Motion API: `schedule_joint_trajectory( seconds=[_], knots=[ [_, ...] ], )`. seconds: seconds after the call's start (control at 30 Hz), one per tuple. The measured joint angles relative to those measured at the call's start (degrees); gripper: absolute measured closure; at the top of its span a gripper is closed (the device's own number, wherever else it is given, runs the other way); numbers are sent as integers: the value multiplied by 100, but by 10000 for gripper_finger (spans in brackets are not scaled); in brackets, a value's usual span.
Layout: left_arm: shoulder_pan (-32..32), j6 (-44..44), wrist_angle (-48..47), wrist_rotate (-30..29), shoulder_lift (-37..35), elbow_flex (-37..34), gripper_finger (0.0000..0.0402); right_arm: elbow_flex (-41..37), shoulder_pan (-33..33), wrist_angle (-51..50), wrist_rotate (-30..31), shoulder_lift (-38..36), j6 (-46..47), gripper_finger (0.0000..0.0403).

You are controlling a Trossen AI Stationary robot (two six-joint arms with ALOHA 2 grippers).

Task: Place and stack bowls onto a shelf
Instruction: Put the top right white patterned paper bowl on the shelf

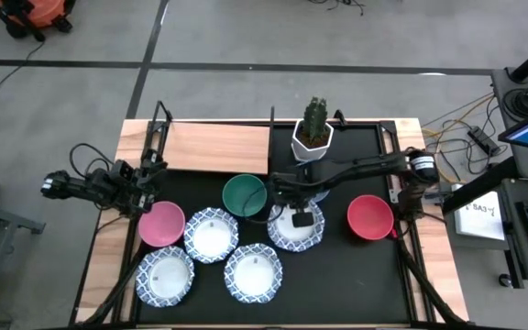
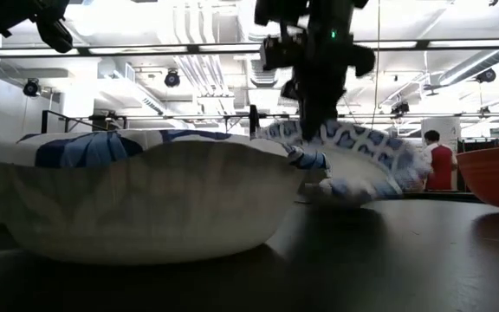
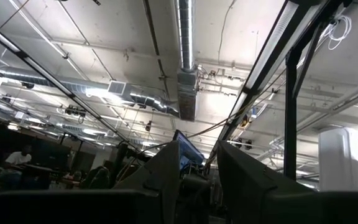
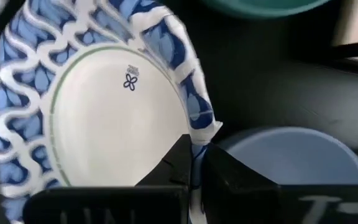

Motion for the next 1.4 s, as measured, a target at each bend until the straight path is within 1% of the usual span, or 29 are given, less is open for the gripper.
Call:
schedule_joint_trajectory(
  seconds=[0.3, 0.4, 0.53, 0.67, 0.77, 0.9, 1.13, 1.17, 1.3, 1.4],
  knots=[
    [1, -1, 24, 0, -9, 0, 310, 576, -17, -539, -19, -607, 788, 394],
    [1, -1, 75, 1, -11, 3, 310, 849, -22, -443, -166, -724, 989, 394],
    [0, 28, 73, 5, -20, 260, 310, 1291, -21, 86, -106, -621, 1222, 394],
    [0, 150, -247, 26, -85, 592, 310, 1702, -34, 1050, 509, -233, 1182, 394],
    [0, 92, -649, 188, -147, 757, 310, 2232, -123, 1398, 903, 251, 1074, 394],
    [-2, -2, -1170, 457, -260, 855, 310, 3141, -304, 1485, 1541, 1036, 944, 394],
    [-2, -27, -1270, 677, -536, 855, 310, 4742, -784, 1387, 2389, 2506, 671, 394],
    [-2, -27, -1314, 675, -585, 855, 310, 4856, -866, 1471, 2433, 2667, 661, 394],
    [-2, -16, -1390, 675, -599, 850, 310, 4727, -1168, 2093, 2394, 2916, 608, 394],
    [0, -10, -1392, 673, -597, 850, 310, 4727, -1364, 2204, 2384, 3068, 724, 394]
  ],
)
